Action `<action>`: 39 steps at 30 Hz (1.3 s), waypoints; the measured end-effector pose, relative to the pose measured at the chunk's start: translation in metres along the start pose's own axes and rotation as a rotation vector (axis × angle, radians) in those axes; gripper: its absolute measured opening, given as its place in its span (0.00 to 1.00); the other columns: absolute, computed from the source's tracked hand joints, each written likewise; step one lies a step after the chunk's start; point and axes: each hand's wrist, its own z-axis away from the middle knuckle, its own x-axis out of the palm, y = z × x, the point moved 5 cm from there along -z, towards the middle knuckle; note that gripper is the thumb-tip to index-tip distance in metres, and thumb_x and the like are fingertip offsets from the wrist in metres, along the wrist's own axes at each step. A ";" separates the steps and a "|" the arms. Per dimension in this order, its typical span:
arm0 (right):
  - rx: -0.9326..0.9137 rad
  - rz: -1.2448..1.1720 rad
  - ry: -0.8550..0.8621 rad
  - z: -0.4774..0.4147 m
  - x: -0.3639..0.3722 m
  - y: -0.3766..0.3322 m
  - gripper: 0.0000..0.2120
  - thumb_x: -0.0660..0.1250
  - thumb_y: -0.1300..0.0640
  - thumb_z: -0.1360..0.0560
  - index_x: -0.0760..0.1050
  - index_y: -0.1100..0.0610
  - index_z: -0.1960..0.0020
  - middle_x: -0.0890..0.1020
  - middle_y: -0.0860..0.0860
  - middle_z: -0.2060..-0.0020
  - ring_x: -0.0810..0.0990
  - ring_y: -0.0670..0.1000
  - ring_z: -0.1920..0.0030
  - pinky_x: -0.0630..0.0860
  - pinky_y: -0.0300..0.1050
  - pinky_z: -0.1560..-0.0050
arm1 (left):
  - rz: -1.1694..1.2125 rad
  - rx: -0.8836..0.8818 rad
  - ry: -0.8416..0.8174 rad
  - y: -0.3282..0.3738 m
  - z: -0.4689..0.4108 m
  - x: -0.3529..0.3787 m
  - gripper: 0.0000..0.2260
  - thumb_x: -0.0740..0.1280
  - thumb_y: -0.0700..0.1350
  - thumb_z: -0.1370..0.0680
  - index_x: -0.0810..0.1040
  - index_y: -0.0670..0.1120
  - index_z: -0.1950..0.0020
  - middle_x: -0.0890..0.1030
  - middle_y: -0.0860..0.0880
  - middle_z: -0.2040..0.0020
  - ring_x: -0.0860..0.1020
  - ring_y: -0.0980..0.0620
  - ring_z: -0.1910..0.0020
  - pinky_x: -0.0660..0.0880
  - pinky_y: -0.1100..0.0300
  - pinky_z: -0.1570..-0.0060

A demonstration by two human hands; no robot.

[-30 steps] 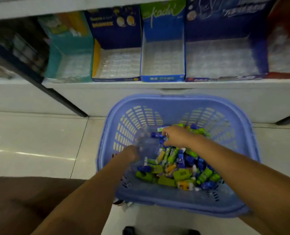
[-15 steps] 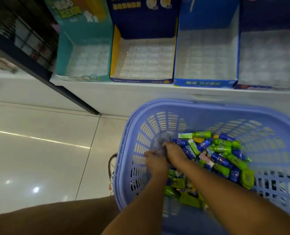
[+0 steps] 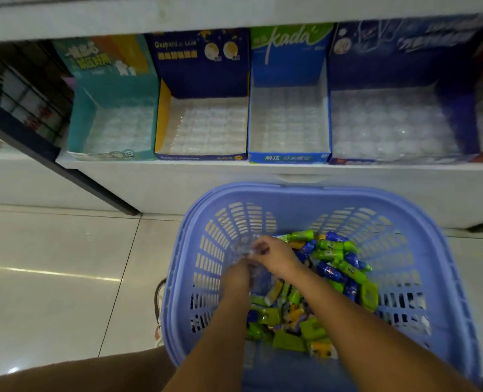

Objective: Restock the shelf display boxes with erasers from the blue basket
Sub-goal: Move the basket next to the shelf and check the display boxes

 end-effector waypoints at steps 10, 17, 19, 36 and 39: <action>-0.231 -1.273 0.157 0.114 -0.198 -0.041 0.11 0.66 0.62 0.33 0.77 0.59 0.51 0.85 0.52 0.61 0.84 0.52 0.59 0.82 0.42 0.53 | 0.149 0.556 -0.498 0.093 0.152 0.085 0.11 0.64 0.49 0.21 0.77 0.43 0.58 0.75 0.48 0.67 0.76 0.52 0.67 0.78 0.60 0.62; -0.445 -1.121 0.721 0.178 -0.326 -0.037 0.07 0.68 0.65 0.28 0.77 0.54 0.55 0.83 0.50 0.62 0.82 0.51 0.57 0.79 0.45 0.47 | -0.045 0.866 -0.626 0.141 0.253 0.157 0.03 0.68 0.41 0.24 0.79 0.42 0.54 0.82 0.45 0.59 0.83 0.56 0.62 0.79 0.65 0.59; -0.413 -0.975 0.894 0.186 -0.359 -0.027 0.06 0.68 0.63 0.26 0.76 0.53 0.55 0.80 0.51 0.60 0.81 0.49 0.59 0.79 0.42 0.50 | -0.069 0.878 -0.659 0.147 0.268 0.176 0.02 0.69 0.40 0.24 0.77 0.43 0.56 0.82 0.45 0.59 0.83 0.55 0.62 0.79 0.66 0.59; -0.056 0.560 0.751 0.104 -0.482 -0.041 0.13 0.66 0.60 0.24 0.78 0.58 0.39 0.78 0.59 0.39 0.75 0.59 0.39 0.72 0.47 0.39 | -0.172 0.786 -0.661 0.156 0.251 0.263 0.08 0.66 0.42 0.22 0.78 0.40 0.47 0.81 0.48 0.57 0.82 0.53 0.57 0.81 0.63 0.55; -0.043 0.555 0.666 0.096 -0.484 -0.044 0.14 0.65 0.60 0.23 0.76 0.60 0.38 0.76 0.58 0.38 0.74 0.59 0.38 0.70 0.48 0.36 | -0.242 0.849 -0.600 0.156 0.246 0.268 0.04 0.68 0.45 0.23 0.79 0.46 0.50 0.81 0.48 0.56 0.81 0.53 0.59 0.79 0.55 0.46</action>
